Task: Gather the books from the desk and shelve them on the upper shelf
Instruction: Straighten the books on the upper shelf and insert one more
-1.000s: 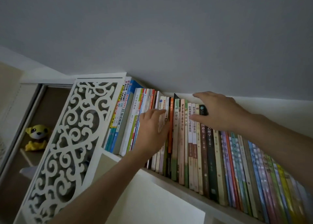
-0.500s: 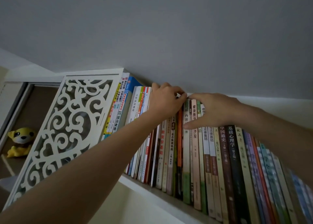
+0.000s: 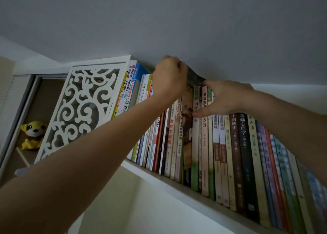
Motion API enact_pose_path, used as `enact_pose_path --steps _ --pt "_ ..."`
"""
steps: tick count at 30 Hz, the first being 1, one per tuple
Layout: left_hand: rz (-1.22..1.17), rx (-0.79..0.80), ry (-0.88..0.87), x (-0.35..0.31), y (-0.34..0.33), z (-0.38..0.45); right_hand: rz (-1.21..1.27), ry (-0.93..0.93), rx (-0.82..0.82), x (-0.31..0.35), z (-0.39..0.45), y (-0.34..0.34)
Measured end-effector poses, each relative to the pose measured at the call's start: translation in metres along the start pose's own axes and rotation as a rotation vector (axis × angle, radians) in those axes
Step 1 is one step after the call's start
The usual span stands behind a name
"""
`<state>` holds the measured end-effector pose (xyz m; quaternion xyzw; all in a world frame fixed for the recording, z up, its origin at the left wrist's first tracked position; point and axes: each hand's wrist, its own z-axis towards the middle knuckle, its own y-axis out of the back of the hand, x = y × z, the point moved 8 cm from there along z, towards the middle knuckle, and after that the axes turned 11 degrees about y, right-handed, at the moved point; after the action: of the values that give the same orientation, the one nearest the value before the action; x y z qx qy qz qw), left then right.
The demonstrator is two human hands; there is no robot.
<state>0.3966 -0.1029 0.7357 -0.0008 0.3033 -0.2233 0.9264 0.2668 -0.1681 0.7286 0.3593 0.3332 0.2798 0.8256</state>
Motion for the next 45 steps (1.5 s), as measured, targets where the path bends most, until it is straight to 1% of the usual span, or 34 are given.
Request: enact_pose_path --steps 2,4,5,7,10,13,18,22,27,29,31,34,38,42,45 --pt "-0.083 0.022 0.049 0.005 0.007 -0.010 -0.006 0.002 0.001 0.001 0.000 0.001" --pt "-0.143 0.121 0.097 0.014 0.001 -0.041 -0.012 0.000 0.000 0.000 0.000 0.002" --pt "-0.123 0.168 0.105 0.020 -0.003 -0.061 -0.017 -0.003 -0.001 -0.001 0.001 0.002" --pt "-0.053 0.209 0.108 0.034 -0.011 -0.093 -0.051 -0.018 0.000 -0.003 0.001 0.001" --pt "0.061 0.238 0.113 0.050 -0.023 -0.112 -0.106 -0.027 0.007 -0.003 0.001 0.001" --pt "0.193 0.244 0.005 0.044 -0.027 -0.112 -0.094 -0.036 0.017 -0.002 -0.002 0.001" --pt "0.260 0.341 -0.016 0.038 -0.024 -0.110 -0.060 -0.056 0.040 -0.002 -0.005 0.001" --pt "0.289 0.380 0.031 0.040 -0.025 -0.116 -0.101 -0.039 0.019 -0.004 -0.002 0.000" --pt "0.579 0.373 -0.002 0.040 -0.039 -0.116 -0.070 -0.011 0.020 -0.003 0.001 0.002" --pt "0.640 0.368 -0.014 0.039 -0.043 -0.118 -0.017 -0.004 0.042 -0.002 0.001 0.002" --pt "0.612 0.410 0.009 0.037 -0.040 -0.118 0.018 -0.008 0.043 0.000 0.001 0.003" --pt "0.519 0.525 0.035 0.038 -0.025 -0.123 0.022 -0.018 0.039 -0.002 0.001 0.003" --pt "0.526 0.595 0.015 0.047 -0.007 -0.138 -0.040 -0.042 0.038 -0.004 0.002 0.002" --pt "0.453 0.599 0.054 0.054 -0.027 -0.145 -0.020 -0.038 0.071 -0.002 0.006 0.001" --pt "0.498 0.555 0.073 0.065 -0.037 -0.143 0.004 -0.037 0.079 -0.005 0.005 0.001"
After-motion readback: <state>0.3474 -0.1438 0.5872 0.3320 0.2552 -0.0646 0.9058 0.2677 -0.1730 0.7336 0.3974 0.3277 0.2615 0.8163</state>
